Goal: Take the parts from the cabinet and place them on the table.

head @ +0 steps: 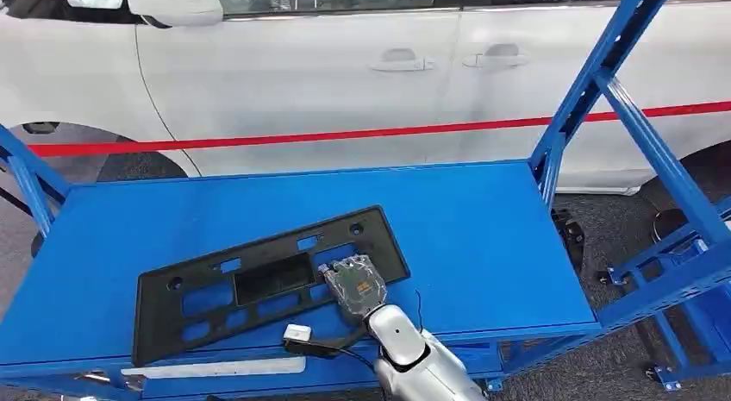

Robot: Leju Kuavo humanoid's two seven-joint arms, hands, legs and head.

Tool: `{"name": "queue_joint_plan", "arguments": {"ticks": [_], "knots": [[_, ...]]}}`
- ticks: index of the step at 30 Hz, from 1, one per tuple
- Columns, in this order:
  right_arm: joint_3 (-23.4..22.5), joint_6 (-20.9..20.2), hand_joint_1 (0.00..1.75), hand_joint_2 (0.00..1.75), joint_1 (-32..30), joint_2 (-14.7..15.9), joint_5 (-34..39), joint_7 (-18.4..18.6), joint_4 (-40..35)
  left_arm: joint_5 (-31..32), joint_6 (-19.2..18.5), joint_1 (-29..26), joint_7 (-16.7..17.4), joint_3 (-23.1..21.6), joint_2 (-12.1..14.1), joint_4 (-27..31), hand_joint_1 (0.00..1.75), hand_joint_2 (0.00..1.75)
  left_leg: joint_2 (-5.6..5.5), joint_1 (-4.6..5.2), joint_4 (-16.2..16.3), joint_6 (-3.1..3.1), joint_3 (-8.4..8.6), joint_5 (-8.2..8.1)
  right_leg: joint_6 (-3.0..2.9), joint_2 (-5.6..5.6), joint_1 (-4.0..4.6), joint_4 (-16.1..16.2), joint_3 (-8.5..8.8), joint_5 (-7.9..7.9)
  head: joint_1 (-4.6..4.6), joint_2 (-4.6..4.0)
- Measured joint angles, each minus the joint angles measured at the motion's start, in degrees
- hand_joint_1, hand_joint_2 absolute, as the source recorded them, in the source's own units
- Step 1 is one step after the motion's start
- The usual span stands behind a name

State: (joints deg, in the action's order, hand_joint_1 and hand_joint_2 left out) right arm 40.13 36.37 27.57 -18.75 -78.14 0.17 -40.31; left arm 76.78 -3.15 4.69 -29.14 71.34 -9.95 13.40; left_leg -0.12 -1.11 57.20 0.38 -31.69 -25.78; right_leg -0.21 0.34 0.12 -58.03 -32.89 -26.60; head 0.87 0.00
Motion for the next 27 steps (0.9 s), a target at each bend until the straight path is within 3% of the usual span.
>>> {"name": "queue_joint_plan", "arguments": {"ticks": [1,2,4,5,6,7,8,10,11,12,14,16,17,19,20,21,22,23,25,26,27], "knots": [[-0.1,0.1,1.75,1.75,-0.2,0.2,0.2,-0.2,-0.4,0.0,-0.1,0.1,-0.1,0.0,-0.1,0.0,0.0,0.0,0.15,-0.01,-0.1,0.41,0.0,0.15,0.21,-0.03,-0.18,-1.1,-0.35,-0.96,-0.02,0.0],[-0.2,0.2,1.75,1.75,-0.4,0.4,0.4,-0.4,-0.6,0.0,-0.1,0.1,-0.2,0.0,-0.1,0.0,0.0,0.0,0.19,-0.01,-0.1,0.83,-0.16,0.19,0.32,-0.06,-0.21,-4.3,-1.83,-3.2,-0.46,0.0],[-0.3,0.5,1.75,1.75,-1.0,1.0,1.0,-1.0,-1.4,-0.2,0.0,0.0,-0.2,0.0,-0.1,0.0,0.0,0.0,0.21,0.09,-0.1,0.93,-0.4,0.22,0.61,-0.08,-0.41,-13.6,-6.33,-7.68,-0.59,0.0],[-0.4,0.7,1.75,1.75,-1.4,1.4,1.5,-1.4,-1.8,-0.2,0.0,0.0,-0.2,0.0,-0.1,0.0,0.0,0.0,0.21,0.12,-0.1,0.93,-0.44,0.22,0.71,-0.08,-0.44,-17.2,-8.12,-8.71,-0.61,0.0],[-0.5,0.7,1.75,1.75,-1.8,1.7,2.0,-2.1,-2.4,-0.2,0.1,-0.1,-0.2,0.0,-0.1,0.0,0.0,0.0,0.17,0.12,-0.1,0.93,-0.37,0.22,0.74,-0.09,-0.46,-18.1,-8.57,-8.19,-0.61,0.0],[-0.6,0.7,1.75,1.75,-2.3,2.0,2.8,-2.9,-3.5,-0.3,0.1,-0.1,-0.2,0.0,-0.1,0.0,0.0,0.0,0.09,0.12,0.0,0.89,-0.25,0.18,0.65,-0.1,-0.47,-16.1,-7.71,-6.47,-0.66,0.0],[-0.8,0.9,1.75,1.75,-3.0,2.2,5.7,-5.6,-5.1,-0.8,0.2,-0.1,-0.1,0.1,-0.1,0.0,0.0,0.0,-0.02,0.12,0.0,0.78,-0.06,0.1,0.4,-0.1,-0.46,-11.6,-5.45,-3.69,-0.68,0.0],[-2.3,-1.1,1.75,1.75,-6.5,3.1,18.6,-15.7,-13.5,-1.9,0.3,-0.2,0.0,0.4,-0.1,0.0,0.0,0.0,-0.2,0.04,0.0,0.45,0.22,-0.16,-0.52,-0.11,-0.23,-1.5,-0.44,0.59,-0.83,0.0],[-2.6,-4.1,1.75,1.75,-8.8,3.9,29.5,-20.3,-21.6,-2.4,0.3,-0.2,0.0,0.6,-0.2,0.0,0.0,0.0,-0.25,0.56,0.5,0.06,-0.14,-0.41,-0.6,-0.21,0.11,0.0,0.0,-0.05,-0.87,0.0],[-2.4,-6.5,1.75,1.75,-10.8,4.5,38.8,-22.3,-28.7,-2.4,0.4,-0.3,0.0,0.8,-0.2,0.0,0.0,0.0,-0.31,0.47,0.5,-0.18,-0.48,-0.38,-0.57,-0.34,0.07,-0.1,-0.44,0.09,-0.83,0.0],[-2.2,-9.5,1.75,1.75,-12.2,5.6,54.4,-20.5,-42.2,-2.8,0.6,-0.4,0.0,1.3,-0.1,0.0,0.0,0.0,-0.28,0.47,0.2,-0.8,-0.46,-0.33,-0.84,-0.25,0.17,-0.2,-0.74,0.03,-0.7,0.0],[-2.6,-10.4,1.75,1.75,-13.8,7.3,59.6,-21.1,-52.0,-3.3,0.8,-0.4,-0.1,1.7,0.2,0.0,0.0,0.0,-0.17,0.28,1.0,-1.37,-0.51,-1.18,-1.46,-0.57,-0.48,0.7,-0.03,0.38,-0.81,0.0],[-3.1,-10.6,1.75,1.75,-15.1,8.2,61.2,-21.9,-56.1,-3.3,1.0,-0.5,-0.1,1.8,0.2,0.0,0.0,0.0,-0.13,0.33,3.6,-1.55,-1.44,-3.18,-1.88,-0.81,-0.58,0.8,0.1,0.28,-0.46,0.0],[-3.8,-10.9,1.75,1.75,-17.5,9.6,63.1,-24.0,-61.9,-3.3,1.5,-0.6,-0.1,2.0,0.2,0.0,0.0,0.0,-0.12,0.09,12.6,-2.02,-5.44,-7.8,-2.03,-0.9,-0.53,0.7,0.04,0.21,-0.35,0.0],[-3.9,-11.2,1.75,1.75,-18.7,10.3,63.8,-24.9,-63.9,-3.4,1.7,-0.6,-0.2,2.1,0.3,0.0,0.0,0.0,-0.12,0.03,16.7,-2.2,-7.35,-9.21,-2.09,-0.89,-0.48,0.6,-0.01,0.17,-0.39,0.0],[-4.3,-11.4,1.75,1.75,-20.0,10.9,64.6,-25.5,-65.8,-3.9,1.8,-0.6,-0.4,2.2,0.3,0.0,0.0,0.0,-0.12,-0.02,18.7,-2.29,-8.37,-9.27,-2.09,-0.82,-0.47,0.6,0.03,0.1,-0.33,0.0],[-4.9,-11.6,1.75,1.75,-21.2,11.4,65.4,-25.9,-67.5,-4.6,1.9,-0.6,-0.4,2.6,0.3,0.0,0.0,0.0,-0.12,-0.04,17.5,-2.28,-7.96,-7.81,-2.02,-0.74,-0.47,0.5,0.16,-0.05,-0.37,0.0],[-5.4,-11.8,1.75,1.75,-22.2,11.7,66.2,-26.4,-68.8,-4.9,2.1,-0.6,-0.4,3.1,0.3,0.0,0.0,0.0,-0.11,-0.05,13.8,-2.19,-6.25,-5.28,-1.93,-0.63,-0.48,0.4,0.32,-0.2,-0.35,0.0],[-6.4,-12.4,1.75,1.75,-23.9,12.1,67.5,-26.8,-70.8,-5.3,2.4,-0.6,-0.1,3.4,0.5,0.0,0.0,0.0,-0.08,-0.05,3.4,-1.78,-1.31,-0.23,-1.51,-0.45,-0.5,0.1,0.72,-0.58,-0.35,0.0],[-7.0,-12.7,1.75,1.75,-24.7,12.3,67.8,-27.0,-71.6,-5.3,2.5,-0.5,0.2,3.6,0.5,0.0,0.0,0.0,-0.11,0.19,1.4,-1.51,-0.23,-1.27,-1.2,-0.43,-0.16,-0.1,0.63,-0.75,-0.44,0.0],[-7.5,-12.9,1.75,1.75,-25.4,12.4,67.8,-27.3,-72.3,-5.4,2.7,-0.4,0.2,3.8,0.5,0.0,0.0,0.0,-0.26,0.4,1.0,-1.08,-0.24,-1.01,-0.93,-0.29,-0.13,-0.3,0.36,-0.79,-0.38,0.0]]}}
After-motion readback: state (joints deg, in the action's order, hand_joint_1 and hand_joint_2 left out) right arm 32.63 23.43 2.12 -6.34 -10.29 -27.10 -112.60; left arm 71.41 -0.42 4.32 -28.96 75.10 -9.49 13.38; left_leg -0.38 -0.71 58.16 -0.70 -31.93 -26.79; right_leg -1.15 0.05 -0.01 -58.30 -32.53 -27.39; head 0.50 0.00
